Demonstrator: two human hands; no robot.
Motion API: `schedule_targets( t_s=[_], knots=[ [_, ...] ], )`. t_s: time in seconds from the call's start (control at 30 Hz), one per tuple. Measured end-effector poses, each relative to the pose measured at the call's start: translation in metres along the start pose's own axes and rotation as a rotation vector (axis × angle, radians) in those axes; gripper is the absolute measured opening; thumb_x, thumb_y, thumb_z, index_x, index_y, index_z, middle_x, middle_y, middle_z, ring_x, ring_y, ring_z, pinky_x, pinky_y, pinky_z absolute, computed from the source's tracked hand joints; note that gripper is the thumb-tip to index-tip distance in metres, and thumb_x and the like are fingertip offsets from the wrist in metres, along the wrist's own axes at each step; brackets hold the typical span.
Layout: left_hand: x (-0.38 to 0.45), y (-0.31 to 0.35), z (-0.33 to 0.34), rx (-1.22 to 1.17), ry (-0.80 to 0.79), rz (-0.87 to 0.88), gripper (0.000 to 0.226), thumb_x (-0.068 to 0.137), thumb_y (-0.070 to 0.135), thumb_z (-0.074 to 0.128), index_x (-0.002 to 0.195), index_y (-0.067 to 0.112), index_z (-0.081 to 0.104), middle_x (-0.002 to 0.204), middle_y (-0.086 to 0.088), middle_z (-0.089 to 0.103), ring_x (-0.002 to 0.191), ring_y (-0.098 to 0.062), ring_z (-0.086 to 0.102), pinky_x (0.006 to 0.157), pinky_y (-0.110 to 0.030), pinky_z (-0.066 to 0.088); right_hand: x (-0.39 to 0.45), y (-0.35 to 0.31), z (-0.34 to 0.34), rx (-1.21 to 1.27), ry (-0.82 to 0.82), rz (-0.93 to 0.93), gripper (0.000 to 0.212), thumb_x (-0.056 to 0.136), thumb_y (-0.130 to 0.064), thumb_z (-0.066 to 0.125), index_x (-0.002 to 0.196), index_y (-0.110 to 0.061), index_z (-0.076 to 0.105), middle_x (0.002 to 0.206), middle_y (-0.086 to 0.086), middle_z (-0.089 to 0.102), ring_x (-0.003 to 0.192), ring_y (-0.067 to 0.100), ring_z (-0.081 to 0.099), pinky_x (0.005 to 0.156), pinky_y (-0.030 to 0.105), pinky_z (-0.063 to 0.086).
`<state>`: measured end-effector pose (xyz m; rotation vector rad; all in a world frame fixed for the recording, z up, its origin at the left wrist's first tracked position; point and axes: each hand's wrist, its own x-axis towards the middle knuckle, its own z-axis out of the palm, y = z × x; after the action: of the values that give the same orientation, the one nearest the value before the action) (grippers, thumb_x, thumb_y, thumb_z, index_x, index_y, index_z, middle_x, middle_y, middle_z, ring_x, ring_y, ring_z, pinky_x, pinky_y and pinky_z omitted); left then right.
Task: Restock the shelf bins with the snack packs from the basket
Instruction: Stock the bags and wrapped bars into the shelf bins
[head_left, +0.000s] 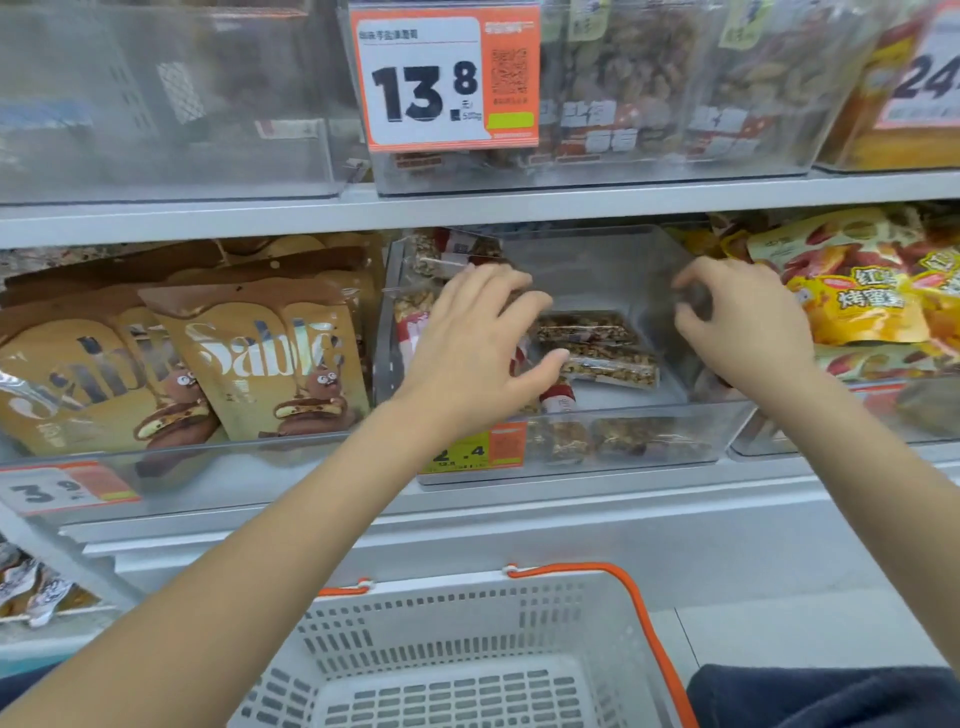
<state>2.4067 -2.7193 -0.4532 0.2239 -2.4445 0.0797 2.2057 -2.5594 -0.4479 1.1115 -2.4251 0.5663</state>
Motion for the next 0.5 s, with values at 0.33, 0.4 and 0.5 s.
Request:
schedule_targets(
  t_s=[0.33, 0.4, 0.5],
  knots=[
    [0.071, 0.049, 0.069, 0.103, -0.629, -0.018, 0.030, 0.086, 0.005, 0.050, 0.116, 0.008, 0.054, 0.117, -0.011, 0.052, 0.113, -0.029, 0.048, 0.082, -0.038, 0.043, -0.024, 0.032, 0.017, 0.089, -0.134, -0.177, 0.017, 0.080, 0.003, 0.064, 0.092, -0.007, 0.071, 0.116, 0.015, 0.058, 0.117, 0.039, 0.051, 0.099, 0.042, 0.039],
    [0.090, 0.042, 0.086, 0.028, -0.746, -0.144, 0.036, 0.085, 0.007, 0.054, 0.121, 0.009, 0.052, 0.120, -0.012, 0.052, 0.112, -0.030, 0.053, 0.084, -0.040, 0.049, -0.024, 0.031, 0.017, 0.185, -0.116, -0.182, 0.019, 0.081, 0.003, 0.063, 0.093, -0.009, 0.071, 0.117, 0.013, 0.058, 0.106, 0.036, 0.055, 0.083, 0.036, 0.044],
    [0.108, 0.030, 0.116, -0.059, -0.872, -0.306, 0.066, 0.085, 0.002, 0.054, 0.144, 0.008, 0.028, 0.143, -0.016, 0.037, 0.122, -0.032, 0.047, 0.090, -0.037, 0.047, -0.021, 0.030, 0.011, 0.305, 0.011, -0.192, 0.019, 0.080, 0.005, 0.064, 0.093, -0.006, 0.070, 0.115, 0.014, 0.058, 0.098, 0.032, 0.058, 0.075, 0.028, 0.040]
  ],
)
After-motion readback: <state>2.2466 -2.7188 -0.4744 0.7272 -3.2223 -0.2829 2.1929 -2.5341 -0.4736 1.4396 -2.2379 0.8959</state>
